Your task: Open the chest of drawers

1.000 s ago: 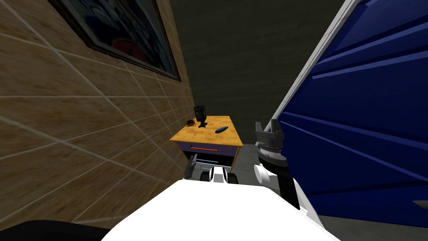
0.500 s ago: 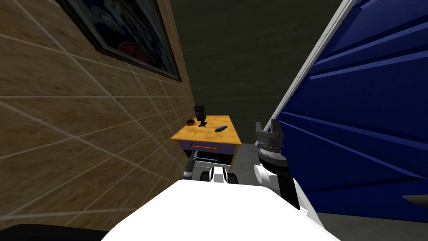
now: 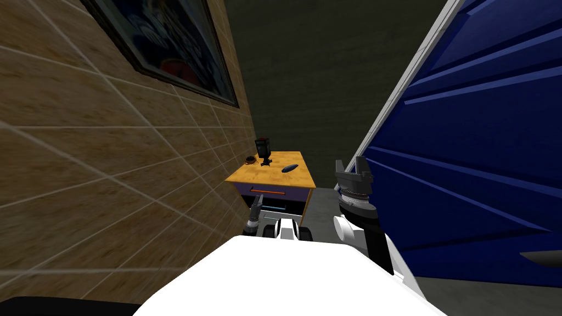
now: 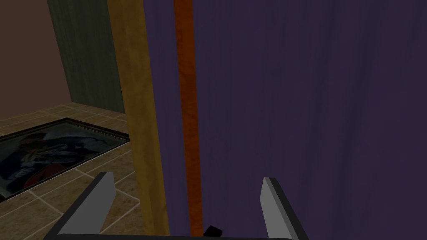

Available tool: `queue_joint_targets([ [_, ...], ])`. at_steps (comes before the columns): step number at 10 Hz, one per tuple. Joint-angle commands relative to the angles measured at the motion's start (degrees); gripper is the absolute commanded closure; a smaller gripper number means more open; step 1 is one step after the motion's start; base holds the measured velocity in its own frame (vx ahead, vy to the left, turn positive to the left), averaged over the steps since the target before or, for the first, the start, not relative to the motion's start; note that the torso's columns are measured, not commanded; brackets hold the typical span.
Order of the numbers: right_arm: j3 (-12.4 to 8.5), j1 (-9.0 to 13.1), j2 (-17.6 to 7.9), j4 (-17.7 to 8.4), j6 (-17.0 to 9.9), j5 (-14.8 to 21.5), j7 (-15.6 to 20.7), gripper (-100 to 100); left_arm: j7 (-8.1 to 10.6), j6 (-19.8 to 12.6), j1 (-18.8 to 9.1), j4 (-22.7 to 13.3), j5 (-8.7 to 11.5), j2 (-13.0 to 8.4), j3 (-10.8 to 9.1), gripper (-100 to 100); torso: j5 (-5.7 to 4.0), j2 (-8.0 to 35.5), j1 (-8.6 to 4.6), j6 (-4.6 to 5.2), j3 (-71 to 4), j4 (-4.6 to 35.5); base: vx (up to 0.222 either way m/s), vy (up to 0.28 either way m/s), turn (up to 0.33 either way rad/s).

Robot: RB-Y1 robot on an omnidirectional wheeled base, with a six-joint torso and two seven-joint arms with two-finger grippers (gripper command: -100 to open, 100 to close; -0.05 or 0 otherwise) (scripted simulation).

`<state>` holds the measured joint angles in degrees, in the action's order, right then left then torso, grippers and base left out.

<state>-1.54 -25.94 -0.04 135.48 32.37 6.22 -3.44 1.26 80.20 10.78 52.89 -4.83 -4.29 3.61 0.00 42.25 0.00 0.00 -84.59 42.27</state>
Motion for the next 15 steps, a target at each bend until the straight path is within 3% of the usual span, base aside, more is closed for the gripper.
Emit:
queue_joint_targets([
  [1, 0.0, 0.0, 0.0, 0.0, 0.0, 0.0, 0.0, 0, 0.01, -0.2, -0.2, 0.3, 0.0, 3.9, 0.00, -100, 0.00, 0.0, 0.00, 0.00, 0.0, 0.0, 0.000, 0.000, 0.000],
  [3, 0.0, 0.0, 0.0, 0.0, 0.0, 0.0, 0.0, 0, 0.00, -0.3, -0.2, 0.4, 0.0, 6.3, 0.01, -100, 0.00, 0.0, 0.00, 0.00, 0.0, 0.0, 0.000, 0.000, 0.000],
  [4, 0.0, 0.0, 0.0, 0.0, 0.0, 0.0, 0.0, 0, -0.06, 0.3, -0.7, -0.6, 0.1, 5.6, -0.09, -100, 0.00, 0.0, 0.00, 0.00, 0.0, 0.0, 0.000, 0.000, 0.000],
  [9, 0.0, 0.0, 0.0, 0.0, 0.0, 0.0, 0.0, 0, -0.46, -6.4, -5.2, 1.8, 0.3, 6.3, -0.37, -100, 0.00, 0.0, -0.02, 0.00, 0.0, 0.0, -0.034, 0.007, 0.018],
  [11, 0.0, 0.0, 0.0, 0.0, 0.0, 0.0, 0.0, 0, -0.46, -6.6, -5.2, 2.1, 0.3, 6.3, -0.33, -100, 0.00, 0.0, -0.01, 0.00, 0.0, 0.0, -0.020, 0.005, 0.007],
  [12, 0.0, 0.0, 0.0, 0.0, 0.0, 0.0, 0.0, 0, -0.38, -4.9, -4.2, 1.3, 0.3, 6.2, -0.31, 100, 0.00, 0.0, -0.01, 0.00, 0.0, 0.0, 0.016, -0.002, -0.024],
  [15, 0.0, 0.0, 0.0, 0.0, 0.0, 0.0, 0.0, 0, -0.17, -1.1, -1.7, -0.1, 0.1, 5.8, -0.15, 100, 0.00, 0.0, -0.08, 0.03, 0.0, 0.0, 0.044, -0.008, -0.017],
])
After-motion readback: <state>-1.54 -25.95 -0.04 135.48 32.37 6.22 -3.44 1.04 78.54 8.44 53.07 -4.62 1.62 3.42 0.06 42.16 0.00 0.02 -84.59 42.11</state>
